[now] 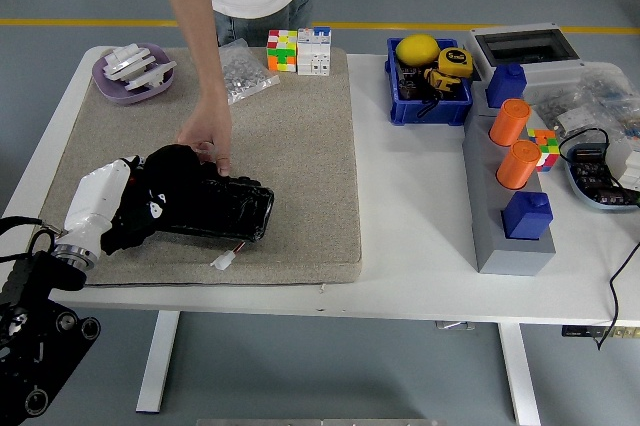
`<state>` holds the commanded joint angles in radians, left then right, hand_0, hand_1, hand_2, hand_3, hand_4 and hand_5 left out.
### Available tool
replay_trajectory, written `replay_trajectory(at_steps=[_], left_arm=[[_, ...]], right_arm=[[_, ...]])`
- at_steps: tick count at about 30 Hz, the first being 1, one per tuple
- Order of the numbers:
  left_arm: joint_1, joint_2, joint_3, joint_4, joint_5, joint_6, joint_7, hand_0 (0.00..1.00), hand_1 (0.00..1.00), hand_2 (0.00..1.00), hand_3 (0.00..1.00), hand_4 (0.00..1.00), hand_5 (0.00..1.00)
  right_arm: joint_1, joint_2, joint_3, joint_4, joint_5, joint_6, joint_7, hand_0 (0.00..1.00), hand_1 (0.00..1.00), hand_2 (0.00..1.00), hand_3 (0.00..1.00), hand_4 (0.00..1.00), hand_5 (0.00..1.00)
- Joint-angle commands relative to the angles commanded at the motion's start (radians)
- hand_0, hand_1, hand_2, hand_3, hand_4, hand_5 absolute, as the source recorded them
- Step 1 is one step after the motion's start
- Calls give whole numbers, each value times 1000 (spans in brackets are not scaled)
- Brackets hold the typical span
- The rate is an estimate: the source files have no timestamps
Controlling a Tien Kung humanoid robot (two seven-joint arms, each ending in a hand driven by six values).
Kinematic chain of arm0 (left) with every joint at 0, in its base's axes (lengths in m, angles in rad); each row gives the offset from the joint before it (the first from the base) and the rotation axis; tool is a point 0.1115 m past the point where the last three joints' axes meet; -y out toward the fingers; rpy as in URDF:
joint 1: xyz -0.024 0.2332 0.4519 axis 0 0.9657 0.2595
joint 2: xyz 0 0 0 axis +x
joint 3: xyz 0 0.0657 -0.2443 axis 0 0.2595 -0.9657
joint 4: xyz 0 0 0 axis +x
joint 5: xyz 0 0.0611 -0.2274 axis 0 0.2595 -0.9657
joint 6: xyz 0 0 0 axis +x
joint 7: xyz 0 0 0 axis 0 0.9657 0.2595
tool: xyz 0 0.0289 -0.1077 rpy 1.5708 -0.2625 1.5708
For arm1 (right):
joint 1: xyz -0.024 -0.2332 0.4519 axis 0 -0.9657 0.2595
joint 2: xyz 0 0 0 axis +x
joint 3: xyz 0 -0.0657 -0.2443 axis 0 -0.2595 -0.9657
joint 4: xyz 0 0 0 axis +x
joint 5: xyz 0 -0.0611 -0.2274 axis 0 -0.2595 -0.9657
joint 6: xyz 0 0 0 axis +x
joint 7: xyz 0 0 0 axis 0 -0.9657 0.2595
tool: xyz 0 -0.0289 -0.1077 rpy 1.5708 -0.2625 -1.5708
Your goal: Pick the rag up,wipe the panel,place it on the desk
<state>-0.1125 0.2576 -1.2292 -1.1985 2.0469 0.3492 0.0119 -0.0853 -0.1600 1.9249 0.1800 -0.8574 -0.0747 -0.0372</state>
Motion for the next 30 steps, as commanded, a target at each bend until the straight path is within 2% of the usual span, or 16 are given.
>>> replay_trajectory(at_steps=[12,21,30], left_arm=[[19,25,-97,8,16,6,1,256,219,509,459,108,2],[29,32,-118,35,15,10,-6,255,230,507,459,112,2],[34,30,-117,17,13,22,-12,254,237,503,457,112,2]], right_arm=[[-7,-3,-13,0,13,-1,-1,523,572,657,556,941,394],[-8,-5,-13,0,13,-4,-2,523,572,657,556,941,395],[-7,-3,-11,0,13,-4,-2,524,572,657,556,941,395]])
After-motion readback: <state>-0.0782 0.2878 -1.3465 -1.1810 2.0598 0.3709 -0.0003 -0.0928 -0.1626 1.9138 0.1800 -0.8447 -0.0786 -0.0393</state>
